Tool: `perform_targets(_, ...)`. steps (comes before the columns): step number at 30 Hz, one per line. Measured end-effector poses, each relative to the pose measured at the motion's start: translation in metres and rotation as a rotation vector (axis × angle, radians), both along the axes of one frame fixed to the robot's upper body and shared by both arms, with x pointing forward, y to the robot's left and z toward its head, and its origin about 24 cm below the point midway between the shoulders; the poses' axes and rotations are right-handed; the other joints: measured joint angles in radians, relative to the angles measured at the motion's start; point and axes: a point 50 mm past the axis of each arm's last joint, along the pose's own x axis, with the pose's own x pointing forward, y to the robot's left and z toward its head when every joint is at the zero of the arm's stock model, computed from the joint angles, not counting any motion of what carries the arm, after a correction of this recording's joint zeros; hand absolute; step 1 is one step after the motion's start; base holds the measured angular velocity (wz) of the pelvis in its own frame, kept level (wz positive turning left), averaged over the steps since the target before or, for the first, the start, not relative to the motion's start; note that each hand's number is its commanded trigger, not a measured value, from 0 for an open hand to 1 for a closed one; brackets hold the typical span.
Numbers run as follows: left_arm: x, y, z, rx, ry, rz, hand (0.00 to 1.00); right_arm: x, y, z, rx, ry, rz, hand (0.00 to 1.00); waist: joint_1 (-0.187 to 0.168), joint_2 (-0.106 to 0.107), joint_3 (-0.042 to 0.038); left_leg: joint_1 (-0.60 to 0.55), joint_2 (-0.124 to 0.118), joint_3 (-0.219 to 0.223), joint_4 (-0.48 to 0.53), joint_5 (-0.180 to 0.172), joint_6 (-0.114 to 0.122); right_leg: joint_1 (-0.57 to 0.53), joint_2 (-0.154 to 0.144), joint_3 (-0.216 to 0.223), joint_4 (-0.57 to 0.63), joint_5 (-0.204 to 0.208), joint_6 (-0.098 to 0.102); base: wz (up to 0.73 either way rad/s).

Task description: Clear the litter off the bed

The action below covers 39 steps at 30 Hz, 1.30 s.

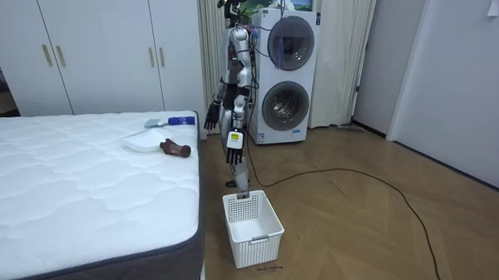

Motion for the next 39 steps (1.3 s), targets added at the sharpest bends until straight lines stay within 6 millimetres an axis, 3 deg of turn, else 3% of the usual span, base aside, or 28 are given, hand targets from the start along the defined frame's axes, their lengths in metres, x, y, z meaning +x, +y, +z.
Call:
perform_targets(13,-0.003,-0.001,-0.001,-0.020,-0.013,0.071,0.00,-0.002,-0.001,0.000,0.013,0.009,-0.004,0.00,0.000,-0.005,-0.0014,0.003,-0.003,-0.019,0.001,0.000,0.000,0.013,0.000,-0.013,-0.001,0.000,0.000,0.04)
perform_targets(22,-0.012,0.004,0.001,0.019,-0.102,0.334,0.00,-0.005,0.000,-0.002,0.017,0.024,-0.021,0.00,0.020,-0.011,0.0006,-0.010,-0.005,-0.035,0.010,0.000,0.000,0.011,-0.002,-0.028,-0.003,-0.003,-0.001,0.04)
perform_targets(28,0.010,0.022,0.014,0.149,-0.317,0.422,0.00,-0.007,0.000,-0.002,0.005,0.024,-0.011,0.00,0.044,-0.011,0.0004,-0.011,-0.007,-0.052,0.005,0.000,0.000,0.018,-0.003,-0.051,-0.001,-0.003,-0.002,0.10)
perform_targets(34,0.058,0.030,0.040,0.239,-0.613,0.372,0.00,-0.007,0.000,-0.001,0.007,0.006,-0.002,0.00,0.050,-0.015,-0.0011,-0.029,-0.011,-0.065,0.008,0.000,0.000,0.006,-0.005,-0.055,-0.001,-0.003,-0.001,0.05)
perform_targets(39,0.096,0.020,0.057,0.246,-0.826,0.307,0.00,-0.007,-0.002,0.000,0.005,-0.020,0.012,0.00,0.048,-0.008,-0.0036,-0.027,-0.011,-0.065,0.008,0.001,0.001,0.006,-0.005,-0.055,0.002,-0.003,-0.001,0.00)
